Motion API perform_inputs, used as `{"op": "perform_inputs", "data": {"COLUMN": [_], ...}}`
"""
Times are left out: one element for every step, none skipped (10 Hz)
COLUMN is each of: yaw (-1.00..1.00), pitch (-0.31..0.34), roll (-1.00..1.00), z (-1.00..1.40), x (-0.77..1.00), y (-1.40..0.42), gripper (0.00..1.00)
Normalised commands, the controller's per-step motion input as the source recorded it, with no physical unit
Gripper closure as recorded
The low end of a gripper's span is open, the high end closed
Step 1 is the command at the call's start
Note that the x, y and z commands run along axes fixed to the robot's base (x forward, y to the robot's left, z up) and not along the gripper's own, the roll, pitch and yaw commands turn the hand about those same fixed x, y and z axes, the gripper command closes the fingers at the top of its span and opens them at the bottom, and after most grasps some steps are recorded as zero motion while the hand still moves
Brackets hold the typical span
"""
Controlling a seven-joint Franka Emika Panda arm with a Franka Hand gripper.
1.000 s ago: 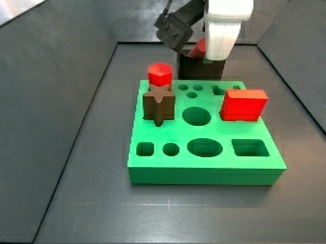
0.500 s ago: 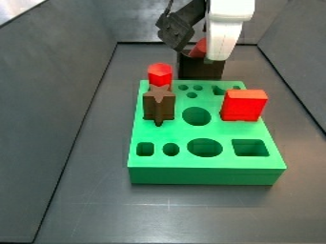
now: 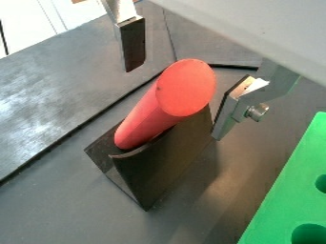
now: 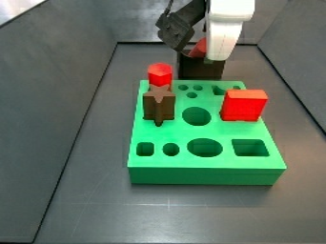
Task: Pick up the oval object. Move up. Place the oval object on the fixture. Regrasp the oval object. Move to above the board. Insert the oval object.
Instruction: Regrasp the oval object.
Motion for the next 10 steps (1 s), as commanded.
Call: {"op": "perform_inputs", "data": {"yaw": [0.06,0.06,0.06,0.06,0.06,0.06,0.06,0.06,0.06,0.06], "pitch": [0.213,0.213,0.213,0.213,0.213,0.213,0.213,0.213,0.213,0.213], "roll": [-0.04,-0.04,-0.04,-0.04,-0.04,-0.04,-0.04,-0.04,-0.04,-0.04], "z": [0.00,0.00,0.00,0.00,0.00,0.00,0.00,0.00,0.00,0.00], "x": [0.08,0.08,0.08,0.08,0.08,0.08,0.08,0.08,0.08,0.08], "y": [-0.01,-0.01,-0.01,-0.01,-0.01,-0.01,-0.01,-0.01,-0.01,-0.01], "gripper": [0.00,0.00,0.00,0.00,0.00,0.00,0.00,0.00,0.00,0.00]}}
